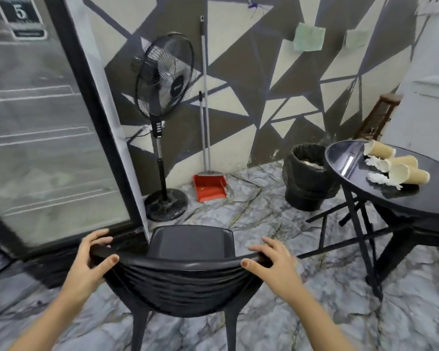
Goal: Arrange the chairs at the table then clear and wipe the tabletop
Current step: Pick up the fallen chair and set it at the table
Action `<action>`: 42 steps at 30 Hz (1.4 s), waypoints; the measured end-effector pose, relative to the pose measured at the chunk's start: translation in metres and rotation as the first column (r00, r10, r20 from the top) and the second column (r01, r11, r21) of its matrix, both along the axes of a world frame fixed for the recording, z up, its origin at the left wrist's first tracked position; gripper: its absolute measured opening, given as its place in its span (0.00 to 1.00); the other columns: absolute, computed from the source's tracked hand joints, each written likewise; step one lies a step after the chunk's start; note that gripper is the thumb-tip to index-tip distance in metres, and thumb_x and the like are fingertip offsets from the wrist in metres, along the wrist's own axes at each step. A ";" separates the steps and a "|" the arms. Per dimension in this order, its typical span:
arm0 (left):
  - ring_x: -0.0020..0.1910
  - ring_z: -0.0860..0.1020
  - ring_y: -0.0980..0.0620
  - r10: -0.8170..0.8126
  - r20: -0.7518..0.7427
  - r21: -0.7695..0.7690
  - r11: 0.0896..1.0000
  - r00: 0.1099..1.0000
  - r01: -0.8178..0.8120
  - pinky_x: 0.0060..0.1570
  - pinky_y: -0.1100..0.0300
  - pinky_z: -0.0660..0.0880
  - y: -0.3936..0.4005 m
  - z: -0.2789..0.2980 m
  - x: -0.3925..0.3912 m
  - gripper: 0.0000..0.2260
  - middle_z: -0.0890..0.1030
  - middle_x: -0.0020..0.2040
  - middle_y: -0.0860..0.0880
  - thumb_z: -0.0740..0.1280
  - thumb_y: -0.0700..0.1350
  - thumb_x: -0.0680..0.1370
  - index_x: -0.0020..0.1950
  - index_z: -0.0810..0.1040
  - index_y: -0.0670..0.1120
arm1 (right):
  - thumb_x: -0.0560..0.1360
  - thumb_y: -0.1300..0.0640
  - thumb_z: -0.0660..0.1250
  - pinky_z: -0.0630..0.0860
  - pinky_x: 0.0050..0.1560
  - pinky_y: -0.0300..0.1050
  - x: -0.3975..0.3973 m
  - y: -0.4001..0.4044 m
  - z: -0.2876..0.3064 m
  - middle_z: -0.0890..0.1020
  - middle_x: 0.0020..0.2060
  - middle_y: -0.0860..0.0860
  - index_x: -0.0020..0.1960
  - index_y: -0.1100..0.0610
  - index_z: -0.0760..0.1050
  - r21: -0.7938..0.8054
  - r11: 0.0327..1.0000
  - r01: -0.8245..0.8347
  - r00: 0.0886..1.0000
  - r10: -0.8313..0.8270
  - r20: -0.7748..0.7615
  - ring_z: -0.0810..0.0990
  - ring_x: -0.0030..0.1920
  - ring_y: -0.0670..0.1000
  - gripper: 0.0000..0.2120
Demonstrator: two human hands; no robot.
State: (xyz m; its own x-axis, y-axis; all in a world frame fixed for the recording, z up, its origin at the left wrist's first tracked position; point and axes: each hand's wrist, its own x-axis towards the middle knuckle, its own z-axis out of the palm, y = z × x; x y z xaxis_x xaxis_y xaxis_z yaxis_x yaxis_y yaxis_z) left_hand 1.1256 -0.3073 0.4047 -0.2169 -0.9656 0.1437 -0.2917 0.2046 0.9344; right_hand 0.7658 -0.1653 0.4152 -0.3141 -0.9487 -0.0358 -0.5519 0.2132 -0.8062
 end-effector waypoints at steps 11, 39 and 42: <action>0.54 0.72 0.47 -0.032 0.189 0.184 0.983 0.981 -0.003 0.45 0.73 0.69 -0.029 -0.014 0.079 0.39 0.74 0.57 0.40 0.71 0.67 0.56 0.59 0.71 0.44 | 0.63 0.43 0.76 0.71 0.57 0.38 0.049 -0.041 -0.023 0.74 0.62 0.43 0.55 0.34 0.74 -0.083 0.986 -0.143 0.928 0.163 0.336 0.73 0.61 0.44 0.23; 0.41 0.78 0.56 -0.075 -0.196 0.041 0.996 0.978 0.085 0.41 0.72 0.74 -0.158 -0.012 0.040 0.21 0.79 0.44 0.45 0.66 0.30 0.68 0.46 0.78 0.58 | 0.56 0.61 0.81 0.75 0.35 0.34 0.040 -0.095 -0.013 0.83 0.31 0.45 0.36 0.52 0.83 -0.192 0.925 0.328 0.801 -0.164 0.576 0.81 0.34 0.43 0.11; 0.41 0.76 0.57 -0.093 -0.260 -0.009 0.996 0.961 0.094 0.44 0.66 0.74 -0.180 0.001 -0.006 0.22 0.78 0.41 0.55 0.65 0.27 0.69 0.42 0.77 0.57 | 0.53 0.61 0.81 0.76 0.34 0.34 0.013 -0.096 -0.007 0.83 0.30 0.46 0.35 0.54 0.83 -0.230 0.877 0.423 0.751 -0.198 0.630 0.81 0.34 0.43 0.12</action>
